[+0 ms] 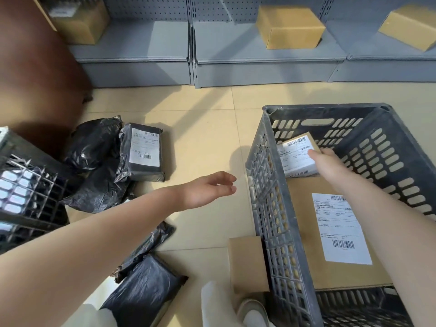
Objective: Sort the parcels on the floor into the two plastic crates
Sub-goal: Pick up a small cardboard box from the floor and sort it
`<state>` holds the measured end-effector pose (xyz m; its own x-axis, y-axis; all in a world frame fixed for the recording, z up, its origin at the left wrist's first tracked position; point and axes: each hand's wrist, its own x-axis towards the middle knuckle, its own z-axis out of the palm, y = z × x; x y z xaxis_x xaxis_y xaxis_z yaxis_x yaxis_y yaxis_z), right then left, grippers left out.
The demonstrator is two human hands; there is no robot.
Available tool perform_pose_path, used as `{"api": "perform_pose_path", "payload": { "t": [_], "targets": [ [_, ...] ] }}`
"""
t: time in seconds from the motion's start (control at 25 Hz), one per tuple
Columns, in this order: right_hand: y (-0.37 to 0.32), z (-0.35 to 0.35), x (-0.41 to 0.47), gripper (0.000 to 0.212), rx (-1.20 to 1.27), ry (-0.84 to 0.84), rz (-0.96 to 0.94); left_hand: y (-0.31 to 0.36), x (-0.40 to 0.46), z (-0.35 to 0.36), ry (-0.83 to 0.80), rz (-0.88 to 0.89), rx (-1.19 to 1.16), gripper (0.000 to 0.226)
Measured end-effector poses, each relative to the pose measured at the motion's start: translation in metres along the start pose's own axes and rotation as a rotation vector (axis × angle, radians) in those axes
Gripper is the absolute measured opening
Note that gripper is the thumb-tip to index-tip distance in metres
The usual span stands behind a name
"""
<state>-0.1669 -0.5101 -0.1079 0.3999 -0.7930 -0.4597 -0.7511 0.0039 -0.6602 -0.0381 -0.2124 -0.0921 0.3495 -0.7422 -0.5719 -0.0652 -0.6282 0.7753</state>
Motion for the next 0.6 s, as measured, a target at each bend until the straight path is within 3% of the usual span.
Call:
{"api": "perform_pose_path", "payload": {
  "t": [0.2, 0.6],
  "targets": [
    [-0.002, 0.008, 0.016, 0.047, -0.188, -0.036, 0.016, -0.021, 0.000, -0.017, -0.022, -0.043, 0.001, 0.062],
    [0.015, 0.020, 0.031, 0.049, -0.421, -0.006, 0.003, -0.040, 0.000, -0.032, 0.027, -0.117, -0.021, 0.037]
  ]
}}
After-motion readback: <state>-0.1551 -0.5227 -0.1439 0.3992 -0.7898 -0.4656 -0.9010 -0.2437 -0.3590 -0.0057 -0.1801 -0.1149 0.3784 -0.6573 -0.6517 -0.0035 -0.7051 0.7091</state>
